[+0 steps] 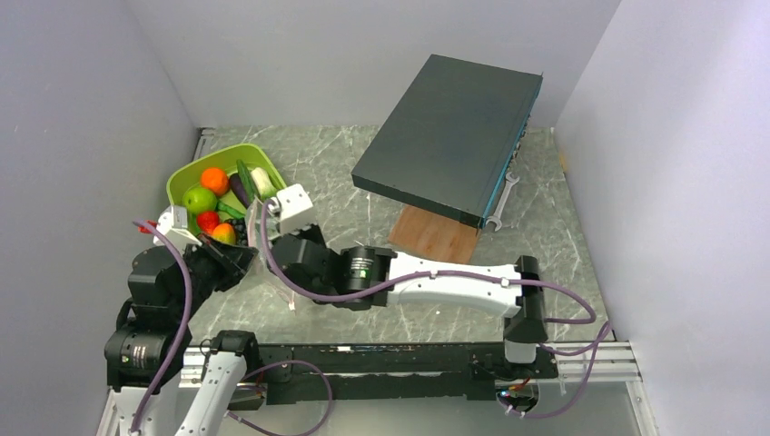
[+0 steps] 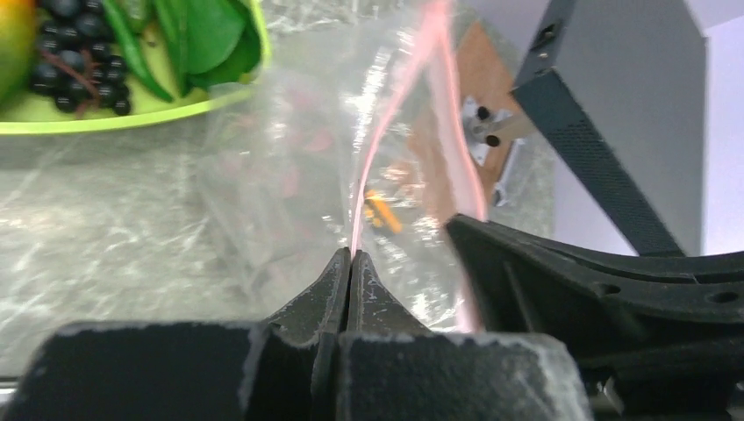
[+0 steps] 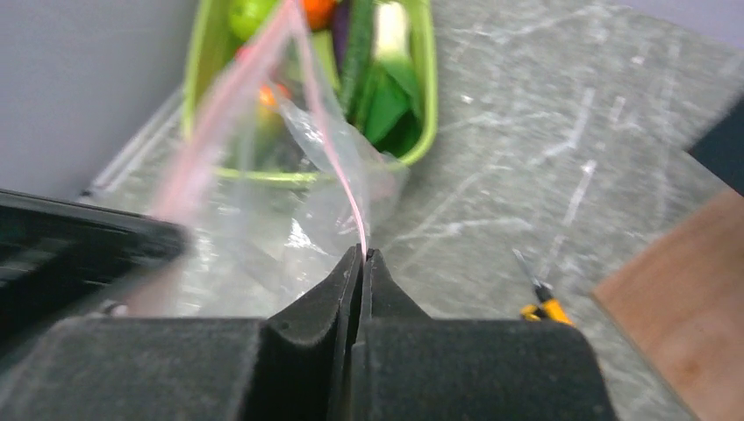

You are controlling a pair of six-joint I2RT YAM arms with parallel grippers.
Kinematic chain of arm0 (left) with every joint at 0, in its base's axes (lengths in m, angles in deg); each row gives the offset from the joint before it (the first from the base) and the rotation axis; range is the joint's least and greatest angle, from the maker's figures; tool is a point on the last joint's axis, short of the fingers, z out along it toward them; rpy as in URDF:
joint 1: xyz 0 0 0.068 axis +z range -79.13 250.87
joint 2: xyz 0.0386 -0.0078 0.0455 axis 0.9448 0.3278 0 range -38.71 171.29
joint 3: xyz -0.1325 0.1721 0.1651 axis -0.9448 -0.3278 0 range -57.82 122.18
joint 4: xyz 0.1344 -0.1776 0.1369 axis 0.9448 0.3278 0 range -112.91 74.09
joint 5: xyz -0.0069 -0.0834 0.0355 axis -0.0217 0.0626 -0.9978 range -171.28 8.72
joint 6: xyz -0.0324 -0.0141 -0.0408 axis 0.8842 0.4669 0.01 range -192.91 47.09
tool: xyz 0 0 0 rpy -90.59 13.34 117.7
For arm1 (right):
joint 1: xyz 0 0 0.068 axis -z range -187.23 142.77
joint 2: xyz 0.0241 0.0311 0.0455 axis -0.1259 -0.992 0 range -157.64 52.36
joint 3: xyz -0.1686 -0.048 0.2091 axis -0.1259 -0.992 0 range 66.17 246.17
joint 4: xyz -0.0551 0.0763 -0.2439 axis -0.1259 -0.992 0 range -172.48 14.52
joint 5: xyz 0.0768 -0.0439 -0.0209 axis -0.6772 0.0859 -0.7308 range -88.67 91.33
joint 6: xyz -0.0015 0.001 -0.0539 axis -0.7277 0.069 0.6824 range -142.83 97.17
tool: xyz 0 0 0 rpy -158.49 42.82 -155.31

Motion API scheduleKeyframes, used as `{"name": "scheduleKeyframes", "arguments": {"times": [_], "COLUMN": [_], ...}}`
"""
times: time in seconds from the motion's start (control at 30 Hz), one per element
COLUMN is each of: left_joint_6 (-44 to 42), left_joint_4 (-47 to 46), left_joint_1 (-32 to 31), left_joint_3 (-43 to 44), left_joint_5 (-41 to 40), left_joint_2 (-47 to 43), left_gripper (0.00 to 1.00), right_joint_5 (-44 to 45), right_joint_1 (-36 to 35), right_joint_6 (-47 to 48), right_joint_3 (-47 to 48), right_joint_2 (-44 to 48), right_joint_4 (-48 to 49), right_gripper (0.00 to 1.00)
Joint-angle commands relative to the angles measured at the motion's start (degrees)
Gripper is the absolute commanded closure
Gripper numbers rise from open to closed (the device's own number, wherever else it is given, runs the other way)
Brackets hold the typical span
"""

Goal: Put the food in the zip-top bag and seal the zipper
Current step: Open the zipper of the food storage bag.

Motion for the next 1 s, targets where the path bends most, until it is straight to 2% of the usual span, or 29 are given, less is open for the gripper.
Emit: {"name": "scheduleKeyframes", "arguments": {"times": [0.0, 0.1, 0.2, 0.37, 0.43, 0.5, 0.53, 0.7, 0.77, 0.87, 0.9, 0.97], "left_joint_6": [-8.5, -11.6, -11.8, -9.4, -9.2, -9.5, -9.6, -9.7, -10.0, -9.9, -10.1, -11.1], "left_joint_4": [9.0, 10.9, 8.2, 0.7, -1.0, -1.6, -2.0, -3.5, -4.0, -5.1, -5.5, -5.9], "left_joint_1": [0.0, 0.0, 0.0, 0.0, 0.0, 0.0, 0.0, 0.0, 0.0, 0.0, 0.0, 0.0], "left_joint_3": [4.9, 4.8, 3.7, -0.3, -0.9, -1.6, -2.5, -5.8, -6.6, -7.2, -7.3, -7.0], "left_joint_5": [-9.7, -9.4, -2.0, 7.5, 10.2, 9.9, 9.8, 11.6, 11.3, 13.2, 13.9, 14.8], "left_joint_2": [-0.5, -1.6, -1.8, -1.6, -1.0, -0.4, -0.4, -1.4, -1.8, -1.9, -1.8, -1.3], "left_gripper": [1.0, 1.0, 1.0, 0.99, 0.83, 0.57, 0.5, 0.44, 0.44, 0.52, 0.57, 0.73], "right_joint_5": [14.1, 14.1, 16.9, 8.7, 6.7, 4.3, 3.5, 2.9, 2.4, 1.1, 0.9, 0.7], "right_joint_1": [-0.2, 0.2, 0.1, -1.0, -1.2, -1.3, -1.3, -1.3, -1.3, -1.3, -1.3, -1.3], "right_joint_6": [4.0, 9.7, 10.2, 10.9, 8.9, 8.0, 8.0, 7.8, 7.8, 7.9, 7.9, 8.3], "right_joint_3": [-13.9, -21.7, -19.1, -17.8, -14.8, -14.0, -14.3, -12.7, -12.5, -13.1, -12.5, -11.2], "right_joint_2": [12.5, 17.7, 16.7, 15.7, 14.1, 14.0, 14.2, 12.7, 12.5, 12.4, 12.0, 11.2], "right_joint_4": [12.1, 18.1, 14.2, 15.0, 12.5, 11.9, 12.7, 11.0, 11.0, 11.8, 11.1, 9.8], "right_gripper": [1.0, 1.0, 1.0, 1.0, 1.0, 1.0, 1.0, 1.0, 1.0, 1.0, 1.0, 1.0]}}
